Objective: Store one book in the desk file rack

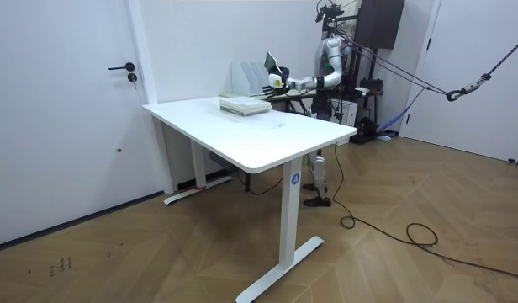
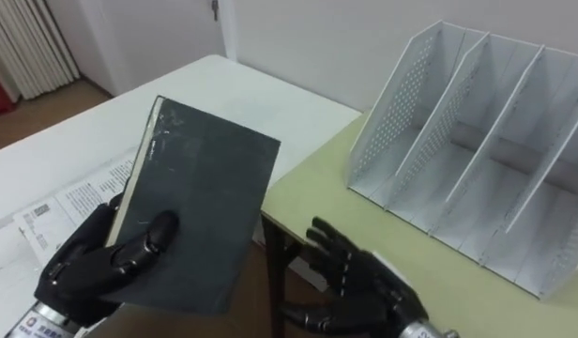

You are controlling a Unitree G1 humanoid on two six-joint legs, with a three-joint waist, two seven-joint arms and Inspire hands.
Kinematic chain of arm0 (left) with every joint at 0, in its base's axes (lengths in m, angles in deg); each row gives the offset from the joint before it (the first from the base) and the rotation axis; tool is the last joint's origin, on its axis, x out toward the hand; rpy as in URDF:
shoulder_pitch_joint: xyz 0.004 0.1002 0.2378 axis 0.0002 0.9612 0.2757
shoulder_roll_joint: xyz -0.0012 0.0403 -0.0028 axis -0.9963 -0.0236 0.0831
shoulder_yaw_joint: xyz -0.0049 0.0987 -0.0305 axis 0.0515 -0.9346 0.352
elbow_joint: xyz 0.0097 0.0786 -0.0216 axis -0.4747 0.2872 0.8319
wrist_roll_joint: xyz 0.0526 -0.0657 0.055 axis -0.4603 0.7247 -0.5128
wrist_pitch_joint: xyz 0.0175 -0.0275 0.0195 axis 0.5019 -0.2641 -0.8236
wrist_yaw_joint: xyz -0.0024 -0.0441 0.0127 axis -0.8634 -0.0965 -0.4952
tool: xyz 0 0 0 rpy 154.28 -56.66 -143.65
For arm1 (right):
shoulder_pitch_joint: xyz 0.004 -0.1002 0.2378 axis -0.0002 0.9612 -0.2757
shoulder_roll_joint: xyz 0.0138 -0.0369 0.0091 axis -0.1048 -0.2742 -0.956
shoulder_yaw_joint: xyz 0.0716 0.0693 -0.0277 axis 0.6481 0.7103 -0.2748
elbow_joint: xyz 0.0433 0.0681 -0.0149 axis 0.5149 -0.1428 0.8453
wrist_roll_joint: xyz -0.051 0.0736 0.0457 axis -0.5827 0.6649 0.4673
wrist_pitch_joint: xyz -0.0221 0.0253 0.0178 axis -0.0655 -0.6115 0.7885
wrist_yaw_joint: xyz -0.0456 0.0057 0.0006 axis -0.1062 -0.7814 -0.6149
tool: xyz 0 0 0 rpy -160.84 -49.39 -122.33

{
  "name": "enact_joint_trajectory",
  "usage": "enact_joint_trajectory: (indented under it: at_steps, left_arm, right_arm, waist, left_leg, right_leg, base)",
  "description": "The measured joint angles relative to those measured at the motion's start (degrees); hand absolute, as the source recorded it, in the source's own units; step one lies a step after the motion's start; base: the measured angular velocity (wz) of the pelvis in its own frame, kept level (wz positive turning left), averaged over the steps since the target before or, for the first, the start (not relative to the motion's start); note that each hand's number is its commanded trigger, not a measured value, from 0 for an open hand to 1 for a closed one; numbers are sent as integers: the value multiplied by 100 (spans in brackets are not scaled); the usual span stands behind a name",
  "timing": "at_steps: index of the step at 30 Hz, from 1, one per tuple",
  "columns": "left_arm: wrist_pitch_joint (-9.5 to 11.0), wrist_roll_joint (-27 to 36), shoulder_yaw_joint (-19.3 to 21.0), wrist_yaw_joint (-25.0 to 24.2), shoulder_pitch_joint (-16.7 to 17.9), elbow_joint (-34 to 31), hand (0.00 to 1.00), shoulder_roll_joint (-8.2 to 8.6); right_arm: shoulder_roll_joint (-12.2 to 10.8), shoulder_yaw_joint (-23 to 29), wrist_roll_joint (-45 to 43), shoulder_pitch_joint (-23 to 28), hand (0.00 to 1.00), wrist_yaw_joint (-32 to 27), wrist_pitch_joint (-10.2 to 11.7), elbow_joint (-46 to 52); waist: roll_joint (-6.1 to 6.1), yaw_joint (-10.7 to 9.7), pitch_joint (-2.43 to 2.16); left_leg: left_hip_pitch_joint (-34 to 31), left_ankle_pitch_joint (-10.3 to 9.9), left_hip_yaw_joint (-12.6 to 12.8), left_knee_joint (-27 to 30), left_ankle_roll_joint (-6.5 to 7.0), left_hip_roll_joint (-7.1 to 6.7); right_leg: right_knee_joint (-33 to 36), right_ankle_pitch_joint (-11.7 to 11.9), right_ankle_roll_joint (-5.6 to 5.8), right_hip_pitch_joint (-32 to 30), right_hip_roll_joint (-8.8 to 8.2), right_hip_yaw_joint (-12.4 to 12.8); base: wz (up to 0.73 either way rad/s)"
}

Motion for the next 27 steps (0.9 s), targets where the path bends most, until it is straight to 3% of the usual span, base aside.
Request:
enact_joint_trajectory:
  at_steps: [7, 11, 15, 20, 27]
  left_arm:
    - [-147, 123, 48, -321, -19, 77, 100, -100]
    - [-256, 301, -3, -431, -60, 478, 100, -210]
    - [-443, 405, -88, -497, -62, 568, 100, -249]
    - [-500, 613, -304, -701, -126, 586, 100, -445]
    - [-551, 879, -437, -749, -163, 586, 100, -570]
  right_arm:
    - [199, 68, 599, 27, 0, 673, -228, 369]
    - [227, -1, 930, 14, 0, 997, -353, 494]
    - [224, -258, 1243, 15, 0, 1058, -473, 518]
    - [235, -563, 1515, 15, 0, 1200, -601, 612]
    - [305, -771, 1969, 27, 0, 1274, -684, 608]
  waist:
    - [-21, 99, -9]
    - [-16, 112, -2]
    - [-28, 128, -2]
    - [-25, 141, -17]
    - [27, 143, -17]
  left_leg:
    - [39, 0, 28, 2, 0, 11]
    - [32, -2, 31, 14, 0, 11]
    - [-3, -5, 36, 61, 2, 5]
    - [-173, -4, 34, 168, 0, 25]
    - [-197, -21, 28, 190, -6, 27]
  right_leg:
    - [11, 3, -5, -11, 9, 60]
    - [104, 4, -9, -30, 7, 96]
    - [178, -27, -24, -133, 2, 142]
    - [232, -30, -44, -238, 7, 130]
    - [232, -27, -43, -234, 14, 127]
  base:
    - [-2]
    - [0]
    - [-2]
    - [1]
    - [0]
